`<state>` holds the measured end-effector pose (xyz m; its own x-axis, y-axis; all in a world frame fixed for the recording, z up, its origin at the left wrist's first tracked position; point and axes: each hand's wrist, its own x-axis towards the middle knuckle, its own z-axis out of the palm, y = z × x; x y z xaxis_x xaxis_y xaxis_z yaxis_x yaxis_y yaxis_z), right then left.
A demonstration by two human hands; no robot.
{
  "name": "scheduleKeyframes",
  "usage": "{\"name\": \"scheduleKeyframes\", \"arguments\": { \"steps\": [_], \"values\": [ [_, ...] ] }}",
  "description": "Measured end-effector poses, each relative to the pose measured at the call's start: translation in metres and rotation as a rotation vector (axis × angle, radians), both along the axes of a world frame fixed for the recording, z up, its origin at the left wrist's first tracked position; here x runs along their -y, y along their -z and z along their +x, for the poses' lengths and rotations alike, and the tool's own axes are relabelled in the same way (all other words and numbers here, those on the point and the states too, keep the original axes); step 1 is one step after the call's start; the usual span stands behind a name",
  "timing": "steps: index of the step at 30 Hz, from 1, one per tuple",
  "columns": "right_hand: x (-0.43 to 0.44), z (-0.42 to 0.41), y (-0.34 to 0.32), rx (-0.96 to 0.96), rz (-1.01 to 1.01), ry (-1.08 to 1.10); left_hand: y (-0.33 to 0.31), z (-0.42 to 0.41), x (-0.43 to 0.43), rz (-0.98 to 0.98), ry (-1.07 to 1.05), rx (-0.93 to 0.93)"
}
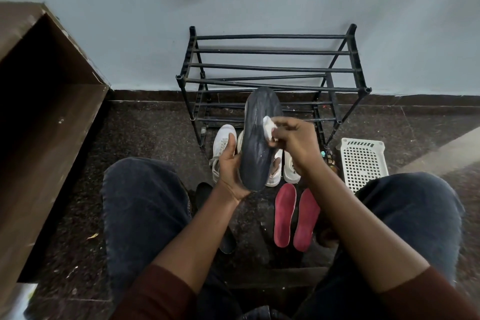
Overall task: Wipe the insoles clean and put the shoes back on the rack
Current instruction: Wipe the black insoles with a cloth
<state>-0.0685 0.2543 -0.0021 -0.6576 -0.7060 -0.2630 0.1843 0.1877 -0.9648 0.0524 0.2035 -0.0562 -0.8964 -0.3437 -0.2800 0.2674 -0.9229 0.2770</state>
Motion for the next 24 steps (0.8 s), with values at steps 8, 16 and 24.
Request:
{"name": "scheduleKeyframes", "arguments": {
  "steps": [8,16,24],
  "values": [
    [-0.008,0.036,0.008,-0.872,0.219,-0.179,0.002,-0.002,-0.001,0.016,-0.056,0.013],
    [-0.019,0.06,0.014,-1.062,0.181,-0.359,0.012,0.0,0.008,-0.021,-0.099,0.177],
    [-0.004,0.039,0.015,-0.846,0.112,-0.21,0.018,-0.001,-0.003,0.024,-0.03,0.09]
  ]
}}
